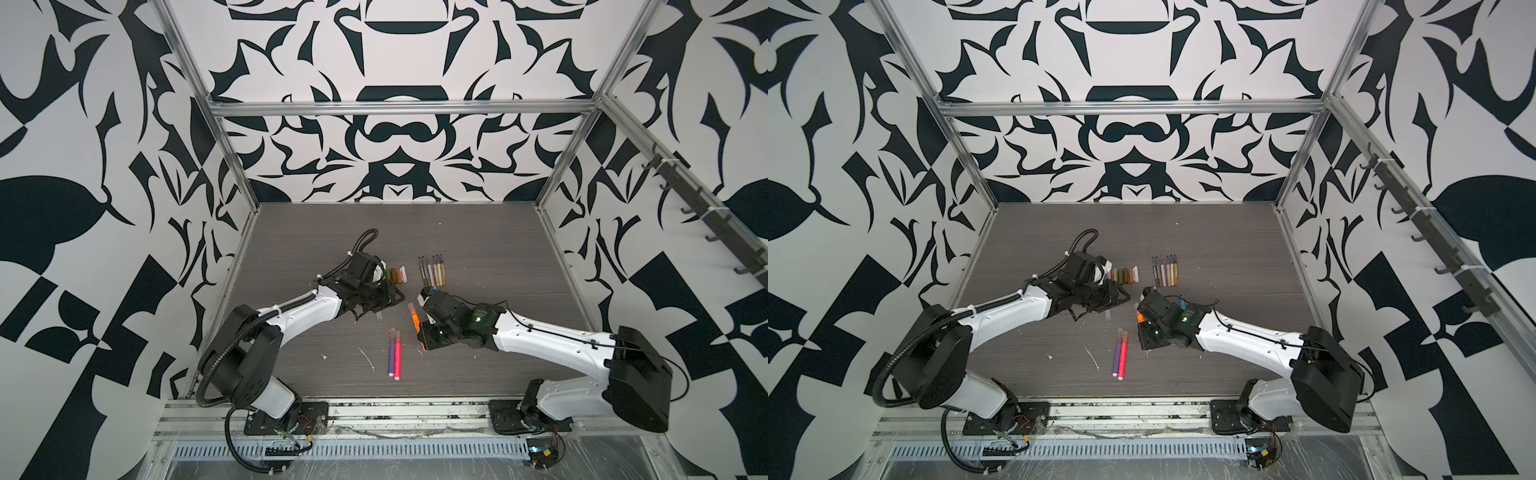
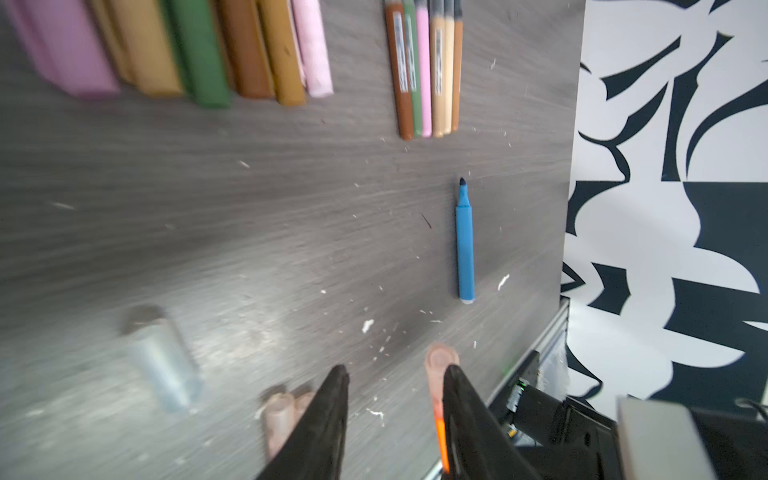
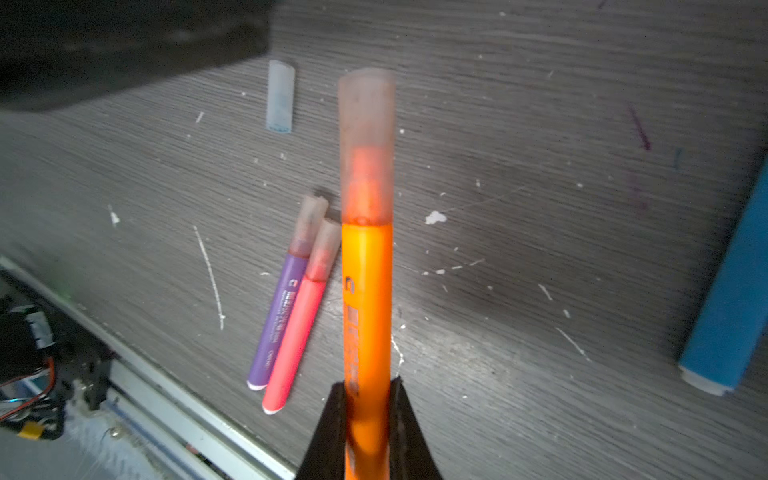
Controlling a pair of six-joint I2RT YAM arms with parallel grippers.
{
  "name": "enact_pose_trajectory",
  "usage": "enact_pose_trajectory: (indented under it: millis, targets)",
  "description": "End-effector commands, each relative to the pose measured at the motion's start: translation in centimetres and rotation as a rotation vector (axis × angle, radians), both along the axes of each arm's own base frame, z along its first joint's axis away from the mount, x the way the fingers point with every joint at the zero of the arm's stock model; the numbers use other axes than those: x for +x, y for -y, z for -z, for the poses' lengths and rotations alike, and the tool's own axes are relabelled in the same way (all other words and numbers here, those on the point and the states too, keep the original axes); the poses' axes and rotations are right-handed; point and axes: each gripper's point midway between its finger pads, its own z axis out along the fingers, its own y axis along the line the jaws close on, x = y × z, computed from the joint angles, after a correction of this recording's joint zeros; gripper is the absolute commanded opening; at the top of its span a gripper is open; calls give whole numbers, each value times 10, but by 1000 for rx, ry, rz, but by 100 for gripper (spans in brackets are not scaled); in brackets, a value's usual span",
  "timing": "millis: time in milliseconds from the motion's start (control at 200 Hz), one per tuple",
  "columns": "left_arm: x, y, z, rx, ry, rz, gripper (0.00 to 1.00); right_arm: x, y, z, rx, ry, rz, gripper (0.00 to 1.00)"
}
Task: Open the pen caps
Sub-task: 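Lift the orange marker toward the left gripper while the left reaches toward it, then close the left gripper on the orange marker's clear cap while the right holds it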
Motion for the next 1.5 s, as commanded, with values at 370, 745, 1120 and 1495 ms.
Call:
enact_pose_trajectory:
  millis: [370, 745, 1120, 1495]
  targets:
    - [-6, 54, -21, -219, -60, 50, 31, 11, 6, -17, 89, 5, 7, 0]
    - [-6, 54, -27, -216, -46, 60, 7, 11, 7, -14, 99, -7, 9, 0]
    - [-8, 55, -29, -208, -40, 75, 0, 14, 5, -15, 101, -7, 12, 11]
    - [-18, 71, -38, -243, -43, 114, 0, 26, 11, -15, 100, -9, 27, 20]
